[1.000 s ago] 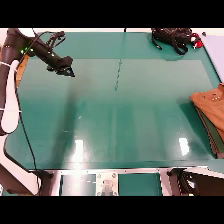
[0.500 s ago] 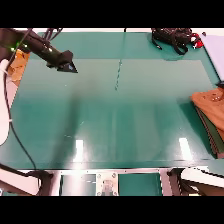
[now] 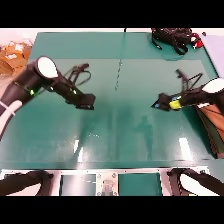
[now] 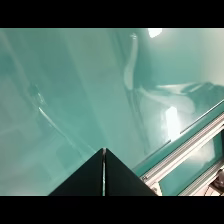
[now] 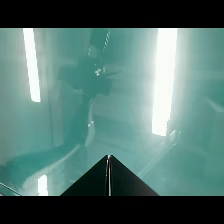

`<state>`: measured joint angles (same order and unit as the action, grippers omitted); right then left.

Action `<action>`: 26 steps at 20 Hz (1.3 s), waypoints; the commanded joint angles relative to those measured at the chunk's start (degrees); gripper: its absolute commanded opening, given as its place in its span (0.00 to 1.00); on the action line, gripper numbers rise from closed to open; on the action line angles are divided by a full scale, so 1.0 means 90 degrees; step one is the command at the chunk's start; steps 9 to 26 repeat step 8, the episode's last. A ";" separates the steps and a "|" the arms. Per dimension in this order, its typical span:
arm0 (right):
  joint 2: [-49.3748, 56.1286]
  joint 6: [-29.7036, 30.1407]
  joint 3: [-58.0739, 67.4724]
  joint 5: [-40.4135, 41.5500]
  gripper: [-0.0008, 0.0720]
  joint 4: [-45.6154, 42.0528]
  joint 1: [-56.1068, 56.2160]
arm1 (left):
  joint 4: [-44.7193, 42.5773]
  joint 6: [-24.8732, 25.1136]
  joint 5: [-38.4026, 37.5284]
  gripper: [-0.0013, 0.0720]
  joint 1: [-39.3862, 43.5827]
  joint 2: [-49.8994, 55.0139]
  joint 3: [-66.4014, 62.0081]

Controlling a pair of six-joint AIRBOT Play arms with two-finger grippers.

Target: Fold the shirts.

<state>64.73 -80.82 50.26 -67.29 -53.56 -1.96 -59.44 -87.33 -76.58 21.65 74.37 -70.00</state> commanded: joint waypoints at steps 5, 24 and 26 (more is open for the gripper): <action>-0.0109 0.0221 -0.0486 0.0571 0.04 0.0022 0.1069 | 0.0061 -0.0126 0.0442 0.05 0.0243 -0.0260 0.0510; -0.0109 0.0221 -0.0486 0.0571 0.04 0.0022 0.1066 | 0.0085 -0.0126 0.0447 0.05 0.0240 -0.0260 0.0510; -0.0109 0.0221 -0.0486 0.0571 0.04 0.0022 0.1066 | 0.0085 -0.0126 0.0447 0.05 0.0240 -0.0260 0.0510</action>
